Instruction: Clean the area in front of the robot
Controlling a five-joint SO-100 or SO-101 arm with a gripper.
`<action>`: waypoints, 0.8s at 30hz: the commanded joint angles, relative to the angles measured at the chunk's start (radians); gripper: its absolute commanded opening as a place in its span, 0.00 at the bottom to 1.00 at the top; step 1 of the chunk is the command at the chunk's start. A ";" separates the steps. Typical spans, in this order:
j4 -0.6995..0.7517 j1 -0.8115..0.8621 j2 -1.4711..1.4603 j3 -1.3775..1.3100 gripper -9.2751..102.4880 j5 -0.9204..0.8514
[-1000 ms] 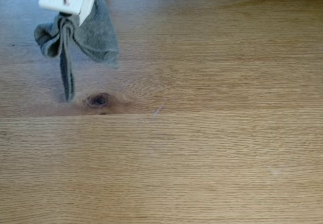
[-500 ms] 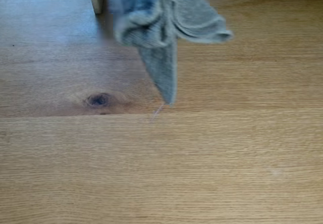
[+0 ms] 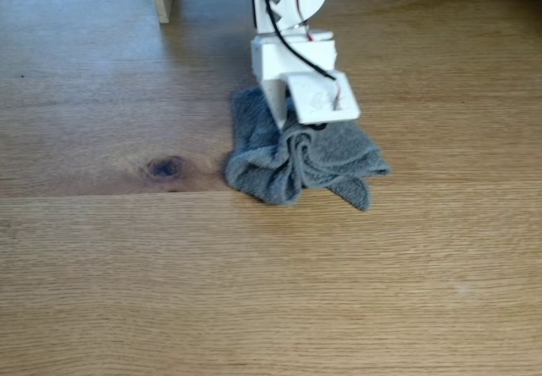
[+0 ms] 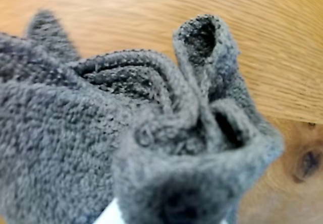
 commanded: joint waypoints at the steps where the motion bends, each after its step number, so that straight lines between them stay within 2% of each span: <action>1: -0.133 0.044 -0.034 -0.018 0.08 0.031; 10: -0.276 0.038 -0.215 -0.018 0.08 0.000; 16: -0.591 0.081 -0.374 -0.035 0.08 -0.150; 19: -0.692 0.152 -0.390 -0.037 0.08 -0.224; 24: -0.649 0.301 -0.337 -0.037 0.08 -0.250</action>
